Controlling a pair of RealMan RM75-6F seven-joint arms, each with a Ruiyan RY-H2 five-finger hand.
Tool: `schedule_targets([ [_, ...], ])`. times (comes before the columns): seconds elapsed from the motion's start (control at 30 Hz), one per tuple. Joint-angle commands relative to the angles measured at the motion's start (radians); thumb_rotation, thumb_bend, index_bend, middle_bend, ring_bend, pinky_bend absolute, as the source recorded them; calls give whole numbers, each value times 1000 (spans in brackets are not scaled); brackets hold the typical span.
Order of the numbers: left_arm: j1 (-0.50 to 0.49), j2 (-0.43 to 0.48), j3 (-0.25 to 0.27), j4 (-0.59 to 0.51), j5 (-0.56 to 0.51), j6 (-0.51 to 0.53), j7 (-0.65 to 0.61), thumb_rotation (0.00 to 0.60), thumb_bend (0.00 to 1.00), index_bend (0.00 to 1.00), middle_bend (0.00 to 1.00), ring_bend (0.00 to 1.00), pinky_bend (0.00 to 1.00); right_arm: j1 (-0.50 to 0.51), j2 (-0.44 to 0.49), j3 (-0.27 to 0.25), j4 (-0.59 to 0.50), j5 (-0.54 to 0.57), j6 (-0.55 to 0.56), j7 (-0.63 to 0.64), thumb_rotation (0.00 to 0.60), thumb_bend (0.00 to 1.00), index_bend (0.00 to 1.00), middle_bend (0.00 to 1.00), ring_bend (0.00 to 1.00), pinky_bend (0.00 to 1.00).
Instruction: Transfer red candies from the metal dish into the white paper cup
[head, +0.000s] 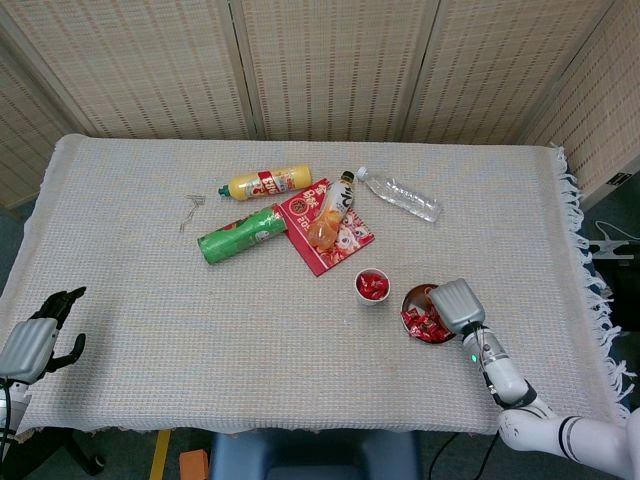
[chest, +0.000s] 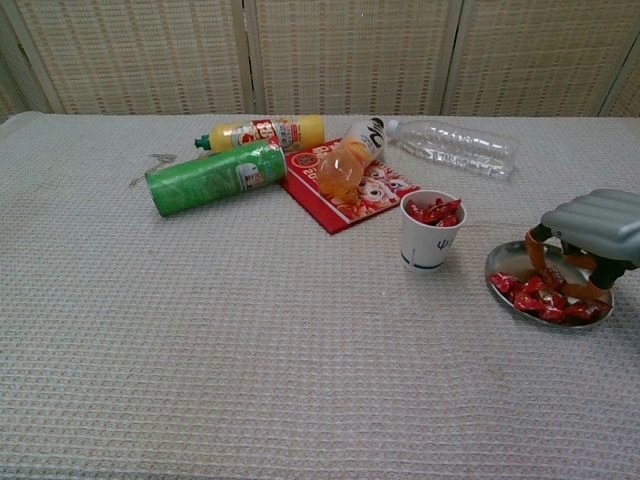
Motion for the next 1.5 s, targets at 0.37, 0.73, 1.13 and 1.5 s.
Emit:
schedule_targets([
  [0.37, 2, -1, 1, 4, 6, 8, -4, 600, 511, 43, 105, 61, 292, -11, 7, 12, -14, -11, 20, 4, 600, 243, 608, 933, 853, 1000],
  [0.73, 0, -3, -1, 3, 3, 4, -1, 600, 511, 43, 105, 61, 293, -17, 168, 116, -252, -101, 100, 196, 600, 243, 607, 933, 853, 1000],
  [1.13, 2, 2, -2, 3, 3, 8, -13, 600, 511, 43, 105, 61, 293, 91, 98, 185, -310, -23, 54, 96, 600, 243, 606, 933, 853, 1000],
  [1.5, 3, 10, -2, 7, 13, 15, -41, 600, 511, 43, 105, 61, 293, 157, 1, 178, -240, 76, 41, -16, 600, 243, 546, 933, 853, 1000],
])
